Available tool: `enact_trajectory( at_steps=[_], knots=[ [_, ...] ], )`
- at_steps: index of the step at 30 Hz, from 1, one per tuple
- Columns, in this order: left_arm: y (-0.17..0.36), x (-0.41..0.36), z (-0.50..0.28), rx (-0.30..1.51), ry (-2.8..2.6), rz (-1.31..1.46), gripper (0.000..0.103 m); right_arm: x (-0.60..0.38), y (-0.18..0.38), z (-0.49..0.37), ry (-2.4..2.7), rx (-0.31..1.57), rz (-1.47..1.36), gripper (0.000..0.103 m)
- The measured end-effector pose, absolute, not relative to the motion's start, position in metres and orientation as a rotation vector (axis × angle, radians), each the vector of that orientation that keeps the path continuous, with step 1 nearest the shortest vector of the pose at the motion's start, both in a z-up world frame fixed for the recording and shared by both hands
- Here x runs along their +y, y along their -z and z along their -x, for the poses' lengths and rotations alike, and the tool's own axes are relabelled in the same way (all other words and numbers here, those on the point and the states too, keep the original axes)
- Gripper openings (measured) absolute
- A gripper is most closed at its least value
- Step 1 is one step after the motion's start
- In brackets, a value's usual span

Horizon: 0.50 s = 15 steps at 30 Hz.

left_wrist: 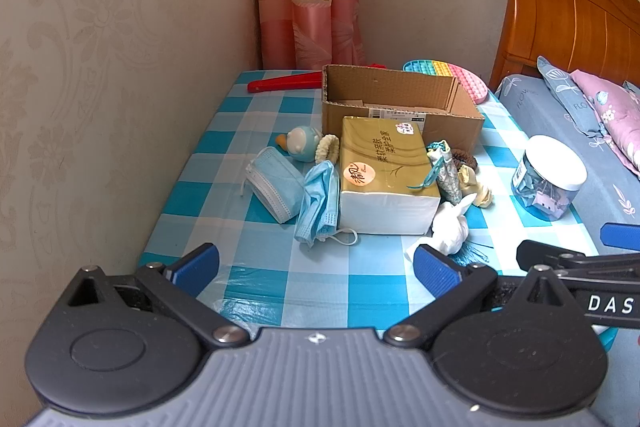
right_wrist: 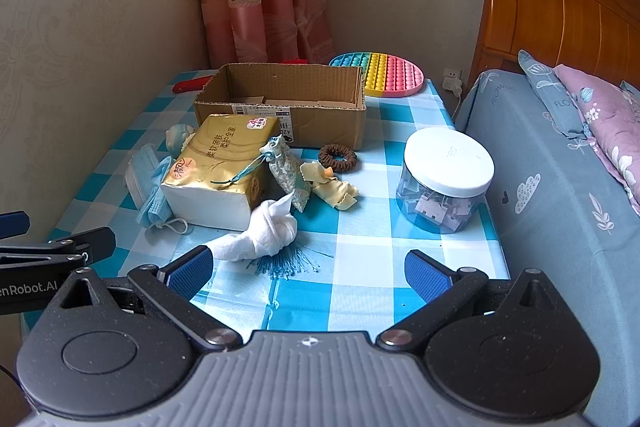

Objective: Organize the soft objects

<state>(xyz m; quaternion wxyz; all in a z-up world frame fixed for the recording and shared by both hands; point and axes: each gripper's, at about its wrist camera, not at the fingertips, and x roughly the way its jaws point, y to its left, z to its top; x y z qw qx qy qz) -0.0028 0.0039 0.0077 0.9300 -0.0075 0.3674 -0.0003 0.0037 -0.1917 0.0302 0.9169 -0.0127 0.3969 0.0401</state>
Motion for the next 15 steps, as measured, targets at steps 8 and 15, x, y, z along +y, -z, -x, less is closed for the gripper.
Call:
enact_trajectory(
  at_steps=[8, 15],
  knots=[
    [-0.0076, 0.0037, 0.0028, 0.752, 0.001, 0.015, 0.102, -0.1916, -0.0305, -0.0043, -0.082, 0.815, 0.028, 0.103],
    [-0.0078, 0.0040, 0.0029, 0.751, 0.001, 0.015, 0.102, -0.1910, -0.0289, -0.0045, -0.081, 0.815, 0.028, 0.103]
  ],
)
